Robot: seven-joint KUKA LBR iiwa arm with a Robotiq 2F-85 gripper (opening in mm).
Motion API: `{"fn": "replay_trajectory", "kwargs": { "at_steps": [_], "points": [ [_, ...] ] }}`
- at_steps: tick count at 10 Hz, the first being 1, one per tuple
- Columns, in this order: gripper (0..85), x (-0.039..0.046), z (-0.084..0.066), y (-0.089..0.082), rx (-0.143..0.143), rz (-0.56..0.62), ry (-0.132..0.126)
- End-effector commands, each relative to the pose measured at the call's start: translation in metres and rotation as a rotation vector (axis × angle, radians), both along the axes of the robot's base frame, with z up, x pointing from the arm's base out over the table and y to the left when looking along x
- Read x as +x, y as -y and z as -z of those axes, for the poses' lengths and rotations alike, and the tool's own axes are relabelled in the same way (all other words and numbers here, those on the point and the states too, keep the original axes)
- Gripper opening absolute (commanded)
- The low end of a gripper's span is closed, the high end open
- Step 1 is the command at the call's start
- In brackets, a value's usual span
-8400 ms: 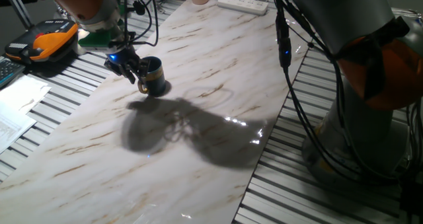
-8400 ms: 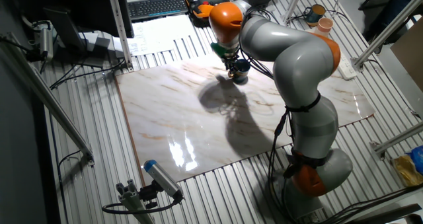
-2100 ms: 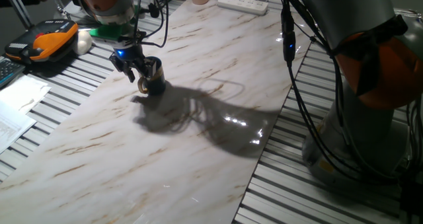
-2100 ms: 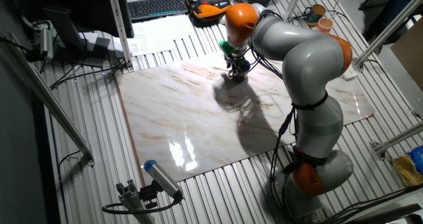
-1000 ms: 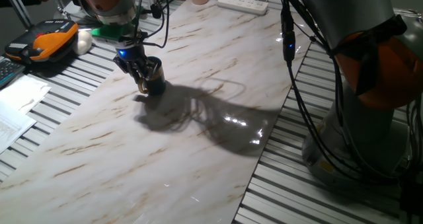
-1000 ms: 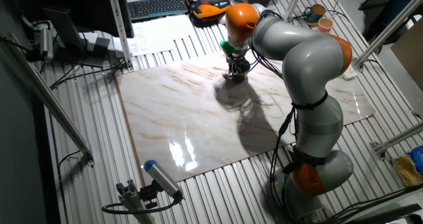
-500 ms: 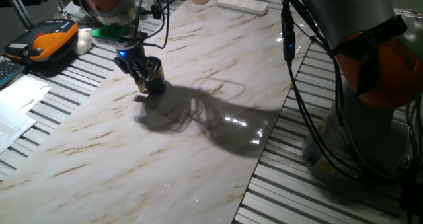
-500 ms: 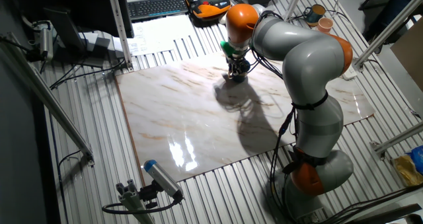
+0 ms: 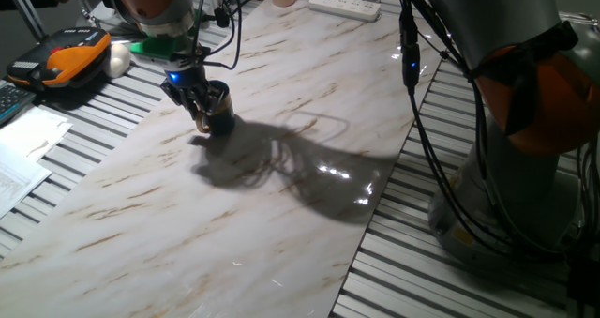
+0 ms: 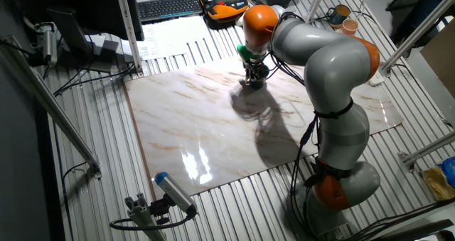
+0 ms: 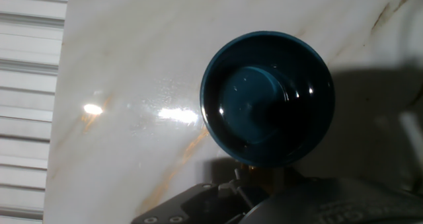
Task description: Pick up the cup
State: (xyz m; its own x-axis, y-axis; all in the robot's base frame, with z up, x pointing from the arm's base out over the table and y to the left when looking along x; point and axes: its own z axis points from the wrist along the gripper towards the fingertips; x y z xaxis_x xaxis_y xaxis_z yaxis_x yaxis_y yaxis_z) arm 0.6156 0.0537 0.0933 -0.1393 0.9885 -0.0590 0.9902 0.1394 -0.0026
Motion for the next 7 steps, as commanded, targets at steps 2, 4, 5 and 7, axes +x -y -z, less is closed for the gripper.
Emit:
{"fn": "replay_trajectory", "kwargs": {
  "at_steps": [2,4,5,7],
  "points": [
    [34.0,0.0000,-0.0001,0.0000,-0.003,-0.003,-0.001],
    [34.0,0.0001,-0.0001,0.0000,-0.005,-0.008,-0.001],
    [17.0,0.0001,-0.0001,0.0000,-0.004,-0.011,0.001],
    [17.0,0.0000,0.0002,0.0000,-0.005,-0.017,0.002]
  ]
}}
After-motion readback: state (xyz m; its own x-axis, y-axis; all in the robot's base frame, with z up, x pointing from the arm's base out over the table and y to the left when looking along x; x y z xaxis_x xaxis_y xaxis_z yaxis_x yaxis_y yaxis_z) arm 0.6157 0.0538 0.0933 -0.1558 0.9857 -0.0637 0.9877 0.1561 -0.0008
